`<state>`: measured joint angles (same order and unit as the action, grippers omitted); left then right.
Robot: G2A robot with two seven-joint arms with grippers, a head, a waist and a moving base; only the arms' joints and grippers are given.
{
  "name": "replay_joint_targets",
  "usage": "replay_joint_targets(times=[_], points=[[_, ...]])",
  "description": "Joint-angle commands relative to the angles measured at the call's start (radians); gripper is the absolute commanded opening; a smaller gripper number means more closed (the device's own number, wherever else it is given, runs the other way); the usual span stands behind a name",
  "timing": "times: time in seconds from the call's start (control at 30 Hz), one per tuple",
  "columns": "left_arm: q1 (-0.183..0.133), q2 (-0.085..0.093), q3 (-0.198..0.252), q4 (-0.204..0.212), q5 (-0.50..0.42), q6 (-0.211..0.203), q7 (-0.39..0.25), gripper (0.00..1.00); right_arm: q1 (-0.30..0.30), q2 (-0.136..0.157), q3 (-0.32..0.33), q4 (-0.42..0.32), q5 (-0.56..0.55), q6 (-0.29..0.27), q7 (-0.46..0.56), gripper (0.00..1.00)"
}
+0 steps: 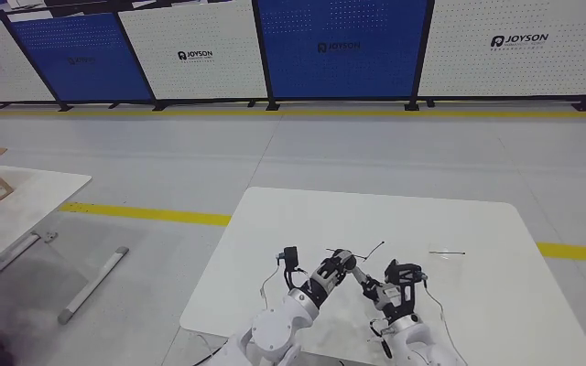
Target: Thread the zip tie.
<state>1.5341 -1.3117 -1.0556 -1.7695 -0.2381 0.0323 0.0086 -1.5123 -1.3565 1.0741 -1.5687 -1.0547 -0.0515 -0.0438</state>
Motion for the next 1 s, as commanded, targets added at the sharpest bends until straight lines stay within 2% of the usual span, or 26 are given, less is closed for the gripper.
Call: replay_joint_targets(times=[0.0,0.07,0.17,0.2,0.4,0.8,0.97], points=[[-0.002,0.0,-0.001,0.004,-0.006,0.0,-0.003,0.0,-0.004,0.001,0.005,-0.006,0.005,-0.015,-0.006,0.25],[-0.004,0.0,-0.001,0.005,-0.01,0.004,-0.009,0.0,-0.012,0.003,0.013,-0.014,0.007,-0.028,-0.01,0.22],[-0.006,0.0,-0.002,0.006,-0.014,0.007,-0.018,0.0,-0.02,0.006,0.019,-0.023,0.012,-0.043,-0.003,0.23],[-0.006,0.001,-0.003,0.007,-0.016,0.008,-0.021,0.0,-0.021,0.006,0.02,-0.025,0.015,-0.05,0.007,0.2],[-0.015,0.0,0.005,0.011,-0.007,0.018,-0.021,0.0,-0.024,0.009,0.021,-0.037,0.017,-0.072,0.04,0.25],[-0.017,0.0,0.019,0.022,0.017,0.031,-0.025,0.0,-0.044,0.013,0.026,-0.066,0.001,-0.078,0.007,0.27],[-0.014,0.001,0.021,0.019,0.029,0.035,-0.025,0.0,-0.043,0.013,0.022,-0.067,-0.003,-0.075,0.004,0.24]])
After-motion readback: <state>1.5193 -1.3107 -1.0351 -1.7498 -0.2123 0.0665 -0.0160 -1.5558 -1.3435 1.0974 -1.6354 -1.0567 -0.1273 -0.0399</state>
